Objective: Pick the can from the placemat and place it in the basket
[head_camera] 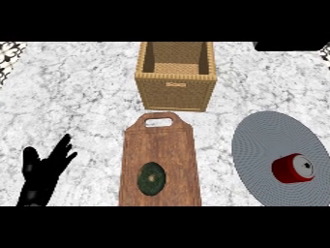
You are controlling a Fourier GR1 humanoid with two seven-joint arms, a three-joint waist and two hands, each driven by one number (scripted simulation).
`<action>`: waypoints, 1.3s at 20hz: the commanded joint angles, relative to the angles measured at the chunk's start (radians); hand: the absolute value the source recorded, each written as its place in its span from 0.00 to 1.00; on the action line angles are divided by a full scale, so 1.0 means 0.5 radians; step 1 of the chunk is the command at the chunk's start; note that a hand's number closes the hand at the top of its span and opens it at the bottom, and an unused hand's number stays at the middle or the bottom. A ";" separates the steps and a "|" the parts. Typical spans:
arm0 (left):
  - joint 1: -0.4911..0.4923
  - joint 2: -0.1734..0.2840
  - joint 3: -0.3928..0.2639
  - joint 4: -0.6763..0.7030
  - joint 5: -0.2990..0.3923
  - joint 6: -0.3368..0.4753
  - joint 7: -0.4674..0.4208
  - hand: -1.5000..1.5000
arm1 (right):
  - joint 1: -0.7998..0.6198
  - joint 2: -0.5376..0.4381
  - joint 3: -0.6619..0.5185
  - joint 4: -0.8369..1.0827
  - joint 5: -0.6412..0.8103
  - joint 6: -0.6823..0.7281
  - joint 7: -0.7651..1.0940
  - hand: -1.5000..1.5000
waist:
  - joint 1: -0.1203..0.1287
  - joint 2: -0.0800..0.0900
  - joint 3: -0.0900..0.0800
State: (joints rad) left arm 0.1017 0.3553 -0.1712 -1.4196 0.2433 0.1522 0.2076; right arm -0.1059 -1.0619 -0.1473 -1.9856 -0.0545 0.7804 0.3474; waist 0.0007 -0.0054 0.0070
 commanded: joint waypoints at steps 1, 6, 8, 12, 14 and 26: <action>0.115 -0.012 0.007 -0.035 0.009 -0.035 0.060 0.50 | 0.032 0.169 0.028 0.074 0.266 -0.007 -0.156 0.00 | 0.010 0.011 -0.013; -0.059 -0.069 0.004 0.044 -0.064 0.038 0.157 0.50 | 0.116 0.246 0.199 0.173 0.663 -0.074 -0.339 0.00 | 0.002 0.016 -0.011; -0.066 -0.092 -0.007 0.124 -0.080 -0.014 0.102 0.50 | 0.046 0.271 0.238 0.257 0.738 -0.088 -0.377 0.00 | 0.010 0.017 -0.013; -0.026 -0.112 0.015 0.068 -0.120 -0.020 0.103 0.50 | 0.090 0.476 0.335 0.147 0.816 -0.097 -0.248 0.00 | 0.004 0.012 -0.014; -0.010 -0.068 0.103 0.094 -0.060 -0.083 0.091 0.50 | 0.245 0.457 0.307 0.244 1.031 -0.240 -0.544 0.00 | -0.004 0.011 -0.013; 0.098 -0.131 0.090 -0.147 -0.173 -0.074 0.224 0.50 | 0.170 0.724 0.336 0.250 1.243 -0.230 -0.501 0.00 | 0.002 0.007 -0.014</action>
State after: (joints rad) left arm 0.1035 0.3039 -0.1046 -1.4302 0.1745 0.1012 0.2419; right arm -0.0203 -0.7314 0.0391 -1.8190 0.5572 0.6408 0.0714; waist 0.0020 -0.0062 0.0079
